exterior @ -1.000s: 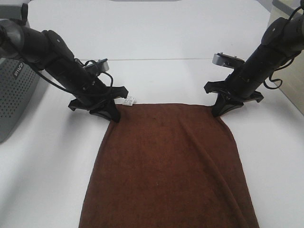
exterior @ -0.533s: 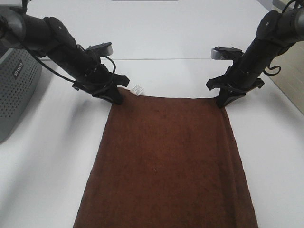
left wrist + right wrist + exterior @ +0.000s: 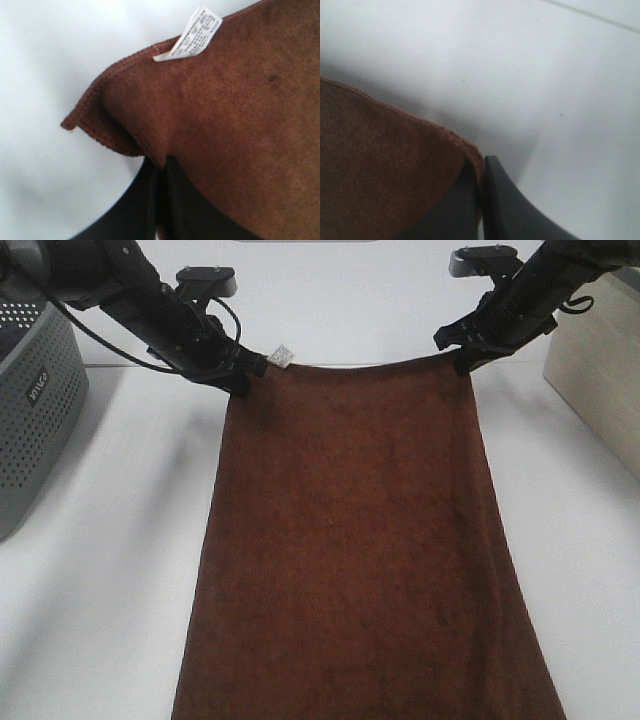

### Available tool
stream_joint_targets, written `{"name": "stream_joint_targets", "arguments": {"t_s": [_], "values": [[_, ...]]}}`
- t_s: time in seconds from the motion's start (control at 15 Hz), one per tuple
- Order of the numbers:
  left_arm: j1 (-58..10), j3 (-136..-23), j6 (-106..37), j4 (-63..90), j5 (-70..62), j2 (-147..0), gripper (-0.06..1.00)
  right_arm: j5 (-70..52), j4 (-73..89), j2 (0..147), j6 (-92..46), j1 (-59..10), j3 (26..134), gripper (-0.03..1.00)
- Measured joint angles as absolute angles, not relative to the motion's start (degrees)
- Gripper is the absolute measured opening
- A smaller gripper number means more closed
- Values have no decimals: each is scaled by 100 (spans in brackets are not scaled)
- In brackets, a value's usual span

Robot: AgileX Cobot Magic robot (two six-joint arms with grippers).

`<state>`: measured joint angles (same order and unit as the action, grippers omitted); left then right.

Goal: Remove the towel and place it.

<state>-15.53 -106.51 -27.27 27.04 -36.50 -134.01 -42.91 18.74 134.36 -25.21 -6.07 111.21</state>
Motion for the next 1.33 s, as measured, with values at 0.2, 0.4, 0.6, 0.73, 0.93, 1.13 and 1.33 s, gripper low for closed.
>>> {"name": "stream_joint_targets", "arguments": {"t_s": [0.2, 0.4, 0.6, 0.73, 0.93, 1.13, 1.33], "values": [[-1553, -10875, -2727, 2561, -3094, -13401, 0, -3885, 1879, 13436, -2590, -607, 11207, 1], [-1553, -10932, -2727, 2441, -2515, -13401, 0, -3260, 2137, 13436, -2853, -630, 11207, 1], [-1553, -10932, -2739, 2332, -2086, -13465, 0, -2722, 2389, 13436, -3157, -728, 11207, 1], [-1553, -10932, -2739, 2280, -1839, -13505, 0, -2401, 2532, 13487, -3260, -751, 11219, 1], [-1553, -10972, -2739, 2280, -1484, -13608, 0, -2194, 2624, 13671, -3272, -751, 11219, 1], [-1553, -10972, -2739, 2280, -1054, -13848, 0, -1616, 2762, 13797, -3272, -751, 11219, 1], [-1553, -10972, -2744, 2280, -636, -13980, 0, -1524, 2853, 14095, -3272, -751, 11562, 1]]}}
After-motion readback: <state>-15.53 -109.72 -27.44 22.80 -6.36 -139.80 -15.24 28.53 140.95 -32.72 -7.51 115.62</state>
